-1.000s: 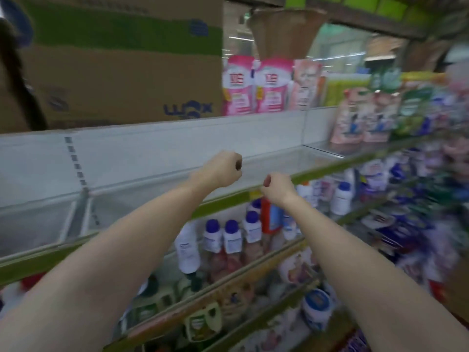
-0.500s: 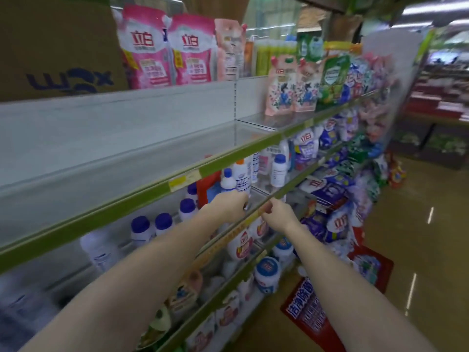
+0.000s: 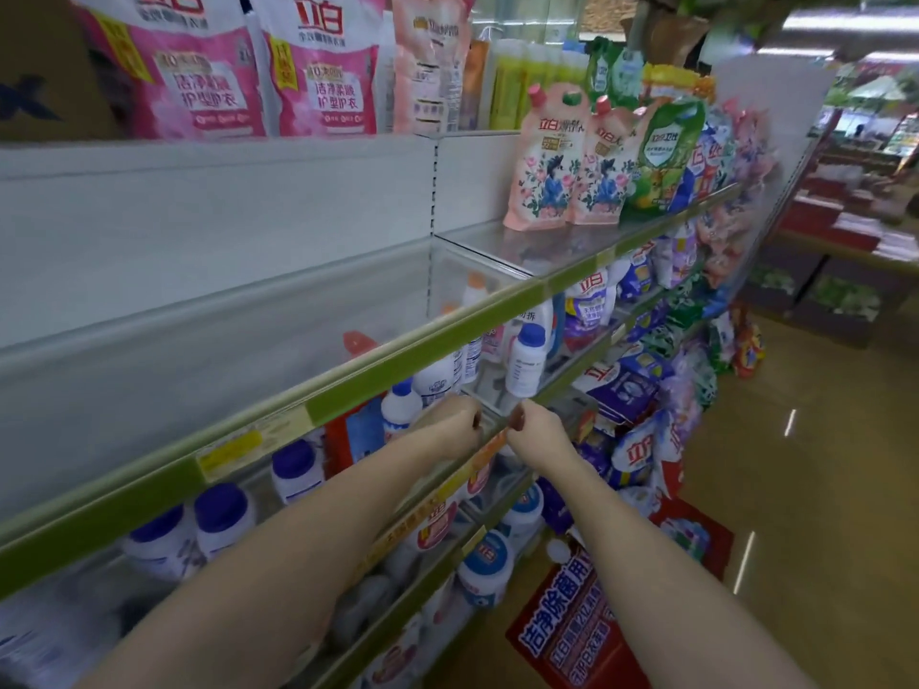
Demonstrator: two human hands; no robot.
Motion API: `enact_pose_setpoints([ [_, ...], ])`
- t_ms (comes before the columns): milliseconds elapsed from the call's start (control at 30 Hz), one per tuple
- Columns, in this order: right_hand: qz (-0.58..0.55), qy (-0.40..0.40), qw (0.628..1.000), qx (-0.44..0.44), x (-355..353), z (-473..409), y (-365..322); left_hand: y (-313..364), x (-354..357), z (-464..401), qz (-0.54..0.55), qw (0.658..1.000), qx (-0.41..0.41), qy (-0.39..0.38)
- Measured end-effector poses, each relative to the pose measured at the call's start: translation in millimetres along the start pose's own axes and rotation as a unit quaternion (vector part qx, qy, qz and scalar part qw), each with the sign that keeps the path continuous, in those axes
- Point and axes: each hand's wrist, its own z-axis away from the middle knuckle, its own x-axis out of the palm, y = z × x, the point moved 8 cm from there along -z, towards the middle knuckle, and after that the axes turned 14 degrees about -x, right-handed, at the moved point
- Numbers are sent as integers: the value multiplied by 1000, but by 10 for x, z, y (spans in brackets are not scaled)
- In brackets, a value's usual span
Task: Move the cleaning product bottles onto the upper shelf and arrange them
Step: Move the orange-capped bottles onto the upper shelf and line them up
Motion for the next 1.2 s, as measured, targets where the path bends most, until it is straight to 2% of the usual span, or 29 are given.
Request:
enact_pose_setpoints([
  [133,4,-8,1000,-7,130,-411,201,104,191,-396,-62,998,-14,0],
  [300,1,-85,996,-38,282,-918,410,6,491,-729,-68,994,-80,-28],
  [467,-10,-137,982,-130,496,-1420,326,-146,645,-809,-37,987,-155,18],
  [567,-43,-181,960,-209,667,-1479,132,-82,739,-761,-27,979,-198,27],
  [633,-62,-202,948,-237,762,-1452,39,-121,778,-720,-23,968,-247,46],
  [767,-111,-217,928,-280,902,-1437,-72,-248,655,-496,0,922,-375,93],
  [833,-122,-233,918,-298,872,-1394,-157,-301,590,-362,9,906,-411,103],
  [1000,-139,-276,907,-286,808,-1393,-253,-449,585,-146,65,883,-449,120],
  [1200,-140,-274,909,-282,837,-1377,-252,-440,525,0,123,864,-464,154],
])
